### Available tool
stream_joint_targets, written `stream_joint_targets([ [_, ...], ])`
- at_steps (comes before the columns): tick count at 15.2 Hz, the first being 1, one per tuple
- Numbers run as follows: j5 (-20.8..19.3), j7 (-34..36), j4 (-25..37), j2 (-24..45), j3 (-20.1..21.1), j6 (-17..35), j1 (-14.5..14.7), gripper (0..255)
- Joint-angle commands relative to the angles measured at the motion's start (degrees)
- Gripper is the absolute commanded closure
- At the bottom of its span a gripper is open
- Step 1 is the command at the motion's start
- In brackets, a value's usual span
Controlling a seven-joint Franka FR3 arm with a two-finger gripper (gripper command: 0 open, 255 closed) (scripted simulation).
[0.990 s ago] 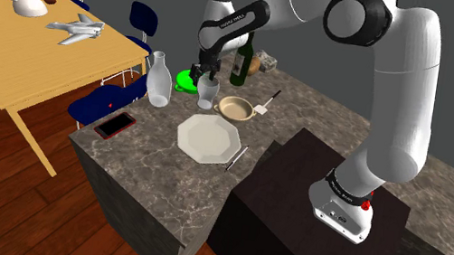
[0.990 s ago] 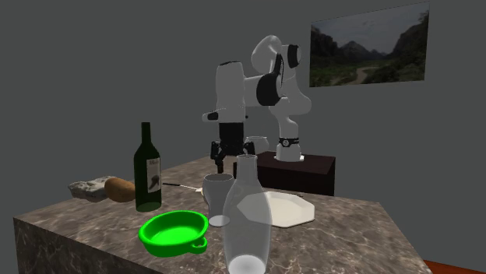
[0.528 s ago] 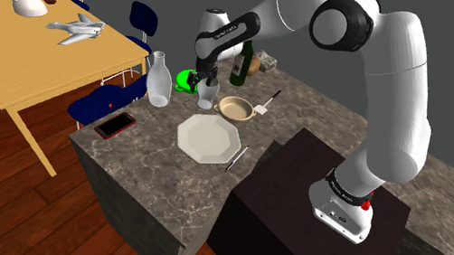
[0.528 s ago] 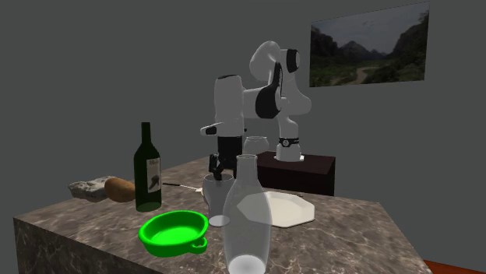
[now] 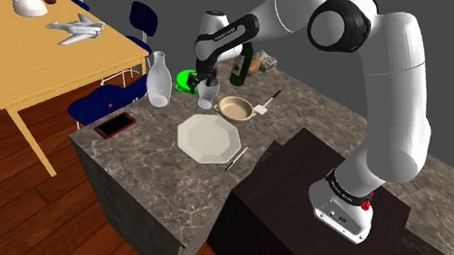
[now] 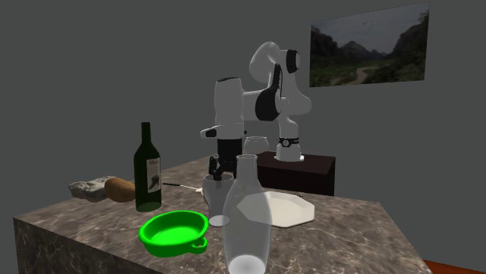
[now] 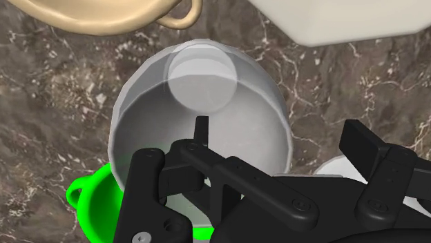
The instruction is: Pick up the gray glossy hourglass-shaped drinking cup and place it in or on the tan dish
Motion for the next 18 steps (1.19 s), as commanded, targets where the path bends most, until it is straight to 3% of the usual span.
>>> stream_joint_targets([
  [1, 0.0, 0.0, 0.0, 0.0, 0.0, 0.0, 0.0, 255],
  [10, 0.0, 0.0, 0.0, 0.0, 0.0, 0.0, 0.0, 255],
  [18, -0.3, 0.2, -0.5, -4.3, -0.2, -3.9, 0.1, 255],
])
